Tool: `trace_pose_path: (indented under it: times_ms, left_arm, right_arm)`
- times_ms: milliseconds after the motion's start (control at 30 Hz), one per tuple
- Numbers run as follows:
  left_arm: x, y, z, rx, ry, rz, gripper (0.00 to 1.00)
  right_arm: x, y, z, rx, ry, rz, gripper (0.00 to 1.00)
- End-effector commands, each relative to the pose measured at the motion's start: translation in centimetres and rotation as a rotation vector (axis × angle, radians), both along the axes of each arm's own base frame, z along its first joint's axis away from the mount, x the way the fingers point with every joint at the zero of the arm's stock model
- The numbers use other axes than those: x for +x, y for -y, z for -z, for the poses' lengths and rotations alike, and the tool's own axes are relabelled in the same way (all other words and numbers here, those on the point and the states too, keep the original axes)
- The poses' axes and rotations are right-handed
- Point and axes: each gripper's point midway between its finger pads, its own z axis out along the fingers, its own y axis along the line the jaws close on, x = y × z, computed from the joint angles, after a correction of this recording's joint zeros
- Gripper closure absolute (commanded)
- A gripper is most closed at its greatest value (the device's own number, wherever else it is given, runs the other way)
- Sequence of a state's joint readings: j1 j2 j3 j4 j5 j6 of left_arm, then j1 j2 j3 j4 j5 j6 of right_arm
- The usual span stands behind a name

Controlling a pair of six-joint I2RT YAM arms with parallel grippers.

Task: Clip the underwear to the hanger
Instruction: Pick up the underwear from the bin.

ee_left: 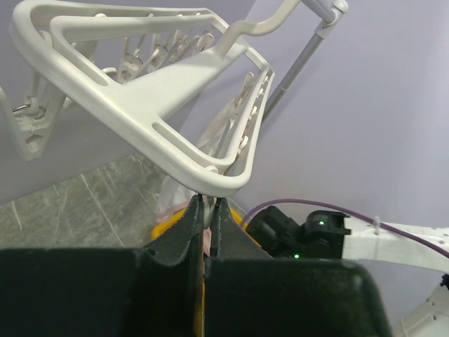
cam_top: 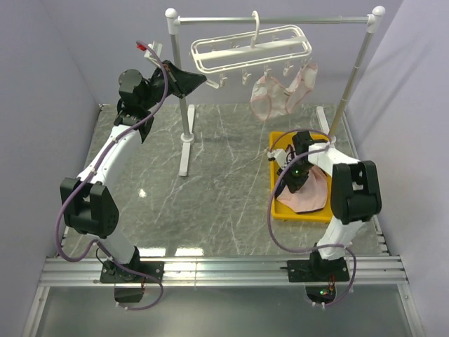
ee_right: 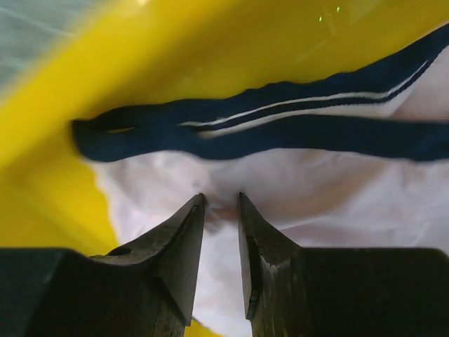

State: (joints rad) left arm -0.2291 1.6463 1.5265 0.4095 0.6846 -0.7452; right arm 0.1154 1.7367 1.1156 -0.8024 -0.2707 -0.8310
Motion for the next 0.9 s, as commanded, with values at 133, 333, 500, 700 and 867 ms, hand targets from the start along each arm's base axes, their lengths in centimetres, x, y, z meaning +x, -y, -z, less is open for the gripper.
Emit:
trace_pose_path:
  times_ms: [133, 333, 500, 700, 867]
  left_arm:
    - [-0.4, -0.3, -2.7, -0.017, 0.084, 0.0, 1.0]
    - [-0.4, -0.3, -2.8, -0.017, 0.086, 0.002, 1.0]
    - [-0.3, -0.3, -2.7, -0.023, 0.082, 0.003, 1.0]
    - [-0.4, -0.4, -2.9, -0.028, 0.085, 0.002, 1.0]
    - [-0.4, -0.3, -2.7, -0.025, 0.085, 0.005, 1.0]
  right_arm:
    - [8.7, 4.6, -1.9, -0.095, 0.196, 0.064, 0.66]
    - [9.3, 2.6, -8.2, 0.025, 0.308, 0.073, 0.56]
    - [6.9, 0.6, -9.0, 0.082, 0.246, 0.243, 0.46]
    - [4.6, 0.4, -6.5, 0.083, 0.172, 0.521, 0.46]
    - [3.6, -1.2, -5.8, 0.086, 0.22, 0.498, 0.4]
